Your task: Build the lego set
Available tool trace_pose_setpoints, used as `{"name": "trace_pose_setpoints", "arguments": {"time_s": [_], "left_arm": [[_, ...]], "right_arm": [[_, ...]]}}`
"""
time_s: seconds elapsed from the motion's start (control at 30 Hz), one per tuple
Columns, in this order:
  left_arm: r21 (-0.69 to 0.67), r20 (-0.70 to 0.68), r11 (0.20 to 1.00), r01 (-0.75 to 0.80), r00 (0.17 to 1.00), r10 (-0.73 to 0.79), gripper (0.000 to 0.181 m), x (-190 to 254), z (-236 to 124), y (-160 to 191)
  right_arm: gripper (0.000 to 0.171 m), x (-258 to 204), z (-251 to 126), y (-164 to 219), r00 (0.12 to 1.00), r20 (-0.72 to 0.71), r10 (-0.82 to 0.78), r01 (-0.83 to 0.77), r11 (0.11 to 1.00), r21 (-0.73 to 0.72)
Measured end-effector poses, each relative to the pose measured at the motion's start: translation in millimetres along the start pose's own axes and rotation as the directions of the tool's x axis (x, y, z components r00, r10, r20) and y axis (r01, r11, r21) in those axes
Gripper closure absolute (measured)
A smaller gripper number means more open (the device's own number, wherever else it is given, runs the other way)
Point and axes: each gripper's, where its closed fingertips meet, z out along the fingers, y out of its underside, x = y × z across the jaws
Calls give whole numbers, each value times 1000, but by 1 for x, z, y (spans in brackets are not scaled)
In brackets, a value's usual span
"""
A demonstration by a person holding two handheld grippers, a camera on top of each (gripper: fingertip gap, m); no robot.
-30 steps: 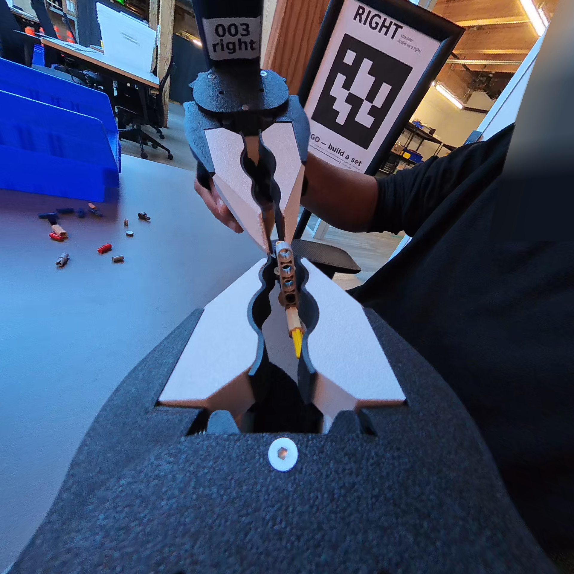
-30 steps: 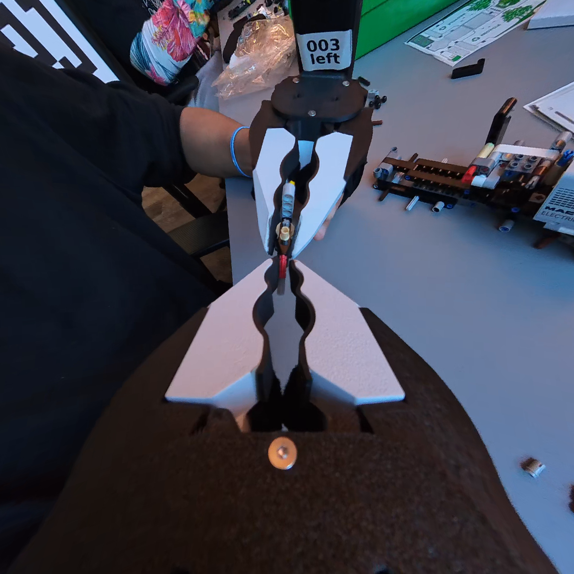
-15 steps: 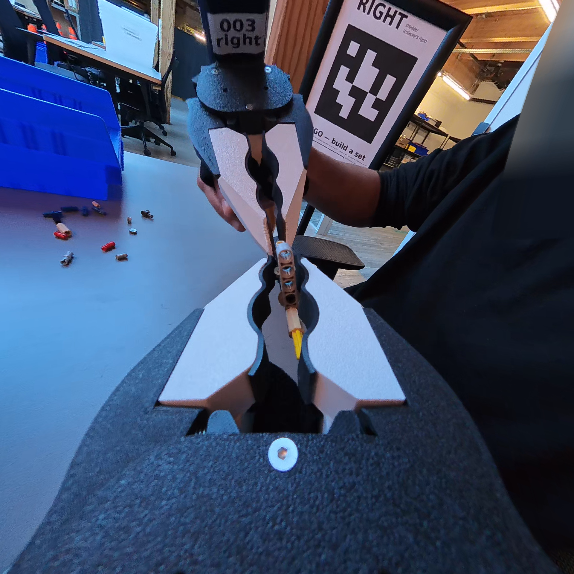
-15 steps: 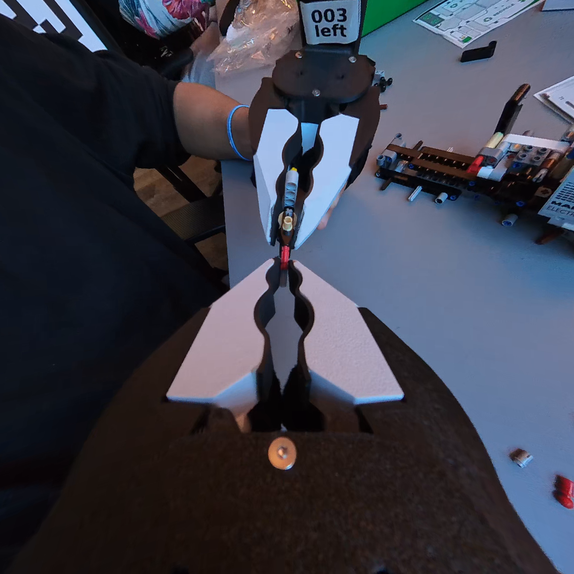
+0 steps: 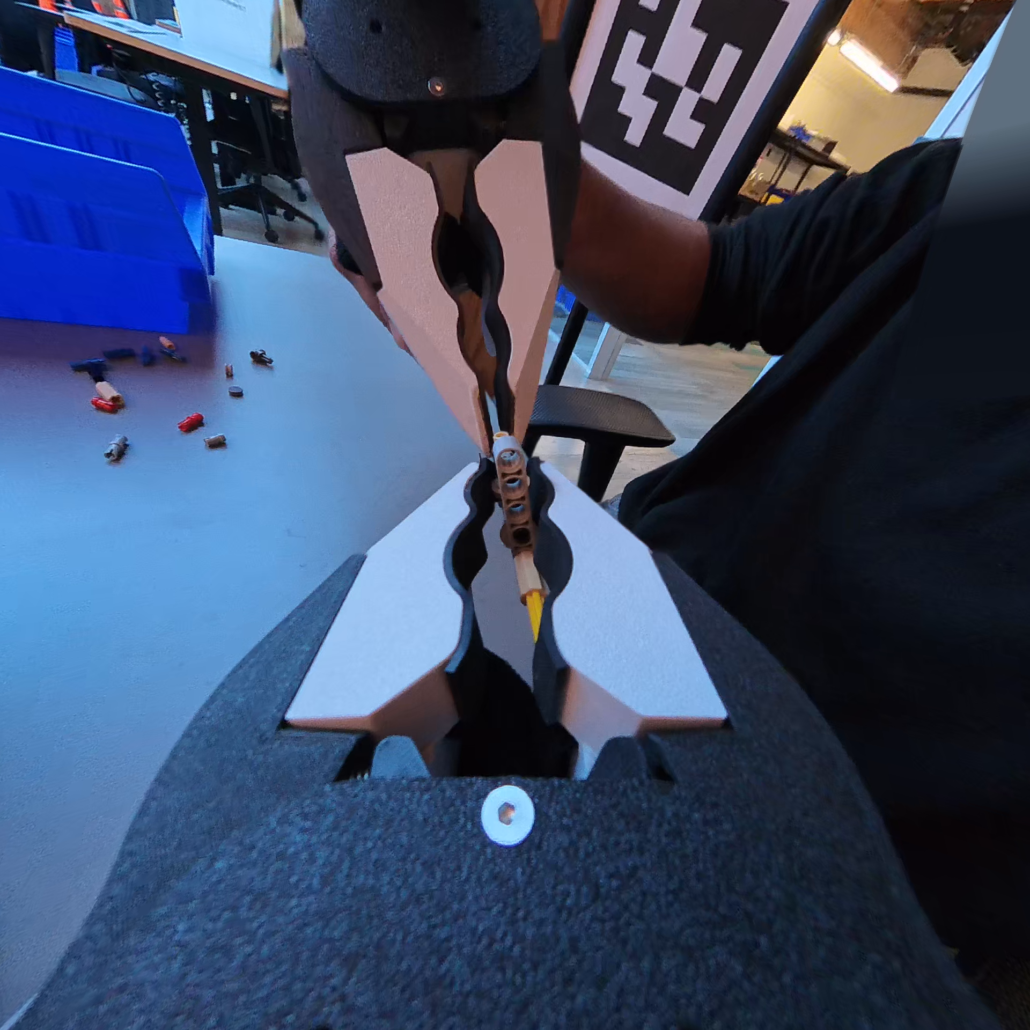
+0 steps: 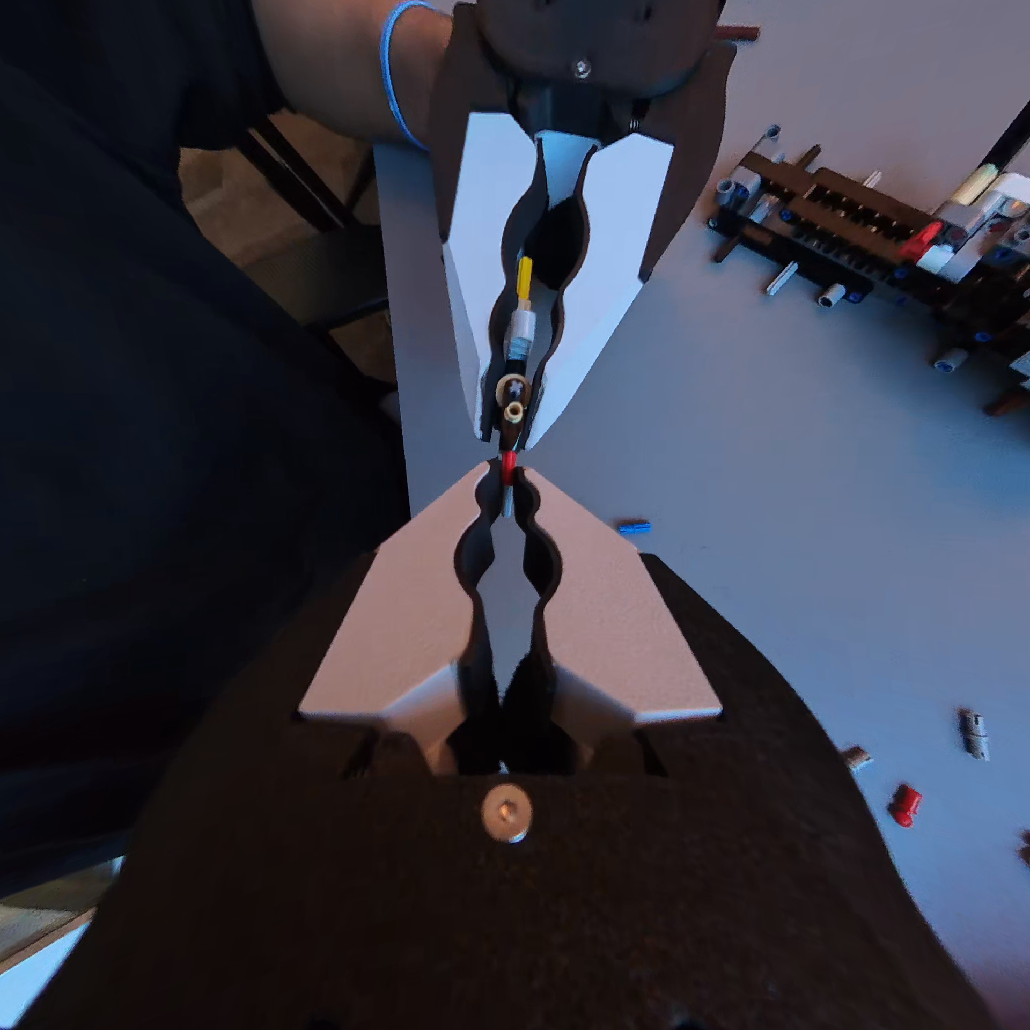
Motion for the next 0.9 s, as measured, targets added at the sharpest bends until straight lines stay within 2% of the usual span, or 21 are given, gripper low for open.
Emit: {"name": "trace_pose_setpoints", "arguments": {"time_s": [0.13,0.37,0.47,0.57,0.67,0.8,0.9], "left_arm": [[-8,14,1000,-9,1000,9,172,0,2,1],[15,18,1000,-3,1000,3,172,-3,0,-3],[25,17,1000,9,1000,-9,172,-4,-1,-4],[68,14,997,23,1000,-24,172,-5,-4,-10],[138,7,989,44,999,-45,172,-5,-8,-20],[151,15,988,28,999,-30,172,-5,-9,-21],[138,22,990,7,1000,-10,172,-4,-6,-19]], "right_arm": [[169,1,3,-2,1000,-9,-21,21,1000,3],[168,2,-2,-6,1000,-20,10,-8,990,138],[153,7,-11,-4,995,-94,30,-11,980,198],[153,1,-24,-15,994,-86,63,-24,919,393],[153,-2,-33,-23,994,-79,82,-17,796,605],[158,5,-29,-20,988,-129,90,23,728,685],[158,5,-19,-18,994,-69,79,-11,736,677]]}}
